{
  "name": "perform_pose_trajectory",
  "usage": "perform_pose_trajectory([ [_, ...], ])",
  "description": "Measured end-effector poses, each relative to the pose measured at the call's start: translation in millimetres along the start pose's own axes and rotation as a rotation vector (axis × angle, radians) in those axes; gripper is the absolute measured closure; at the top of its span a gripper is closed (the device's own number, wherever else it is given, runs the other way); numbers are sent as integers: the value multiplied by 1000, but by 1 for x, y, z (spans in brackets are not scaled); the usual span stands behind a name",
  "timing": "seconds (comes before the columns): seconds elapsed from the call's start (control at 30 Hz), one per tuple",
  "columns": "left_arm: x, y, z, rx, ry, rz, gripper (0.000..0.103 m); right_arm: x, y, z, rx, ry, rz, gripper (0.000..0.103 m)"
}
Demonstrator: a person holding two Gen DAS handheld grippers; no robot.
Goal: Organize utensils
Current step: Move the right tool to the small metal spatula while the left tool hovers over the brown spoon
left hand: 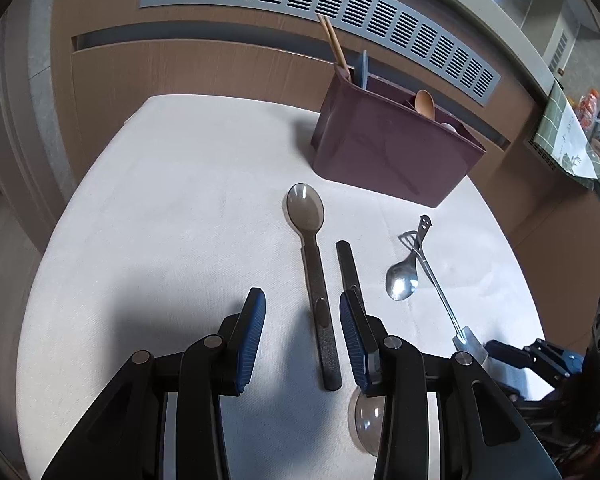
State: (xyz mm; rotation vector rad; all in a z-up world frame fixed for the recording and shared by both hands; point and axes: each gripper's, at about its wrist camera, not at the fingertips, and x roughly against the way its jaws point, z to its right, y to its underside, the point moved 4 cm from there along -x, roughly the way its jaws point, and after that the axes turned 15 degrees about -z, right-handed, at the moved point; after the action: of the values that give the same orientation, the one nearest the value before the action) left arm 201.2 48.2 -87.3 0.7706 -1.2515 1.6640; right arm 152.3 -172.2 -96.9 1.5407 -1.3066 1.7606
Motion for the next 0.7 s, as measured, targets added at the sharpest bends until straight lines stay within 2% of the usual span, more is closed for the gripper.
perform_pose_trajectory([
  [0.1, 0, 0, -3, 12, 1, 0, 63, -6, -7, -9, 24, 61, -5, 58],
  [0.2, -1, 1, -5, 21, 2, -3, 63, -8, -11, -11, 12, 71, -5, 58],
  [0.23, -1, 1, -6, 21, 5, -3, 63, -8, -11, -10, 11, 72, -3, 59],
  [0.33, -2, 2, -5, 18, 12, -7, 63, -7, -11, -9, 17, 83, 10, 73],
  [0.37, -3, 2, -5, 16, 13, -7, 63, -5, -12, -7, 24, 92, 17, 73],
  [0.53, -7, -1, -3, 15, 18, -11, 63, 35, -20, 7, 24, 145, 191, 74],
  [0.7, -11, -14, 2, 5, 9, 0, 63, 85, -43, 34, -46, 172, 359, 76],
])
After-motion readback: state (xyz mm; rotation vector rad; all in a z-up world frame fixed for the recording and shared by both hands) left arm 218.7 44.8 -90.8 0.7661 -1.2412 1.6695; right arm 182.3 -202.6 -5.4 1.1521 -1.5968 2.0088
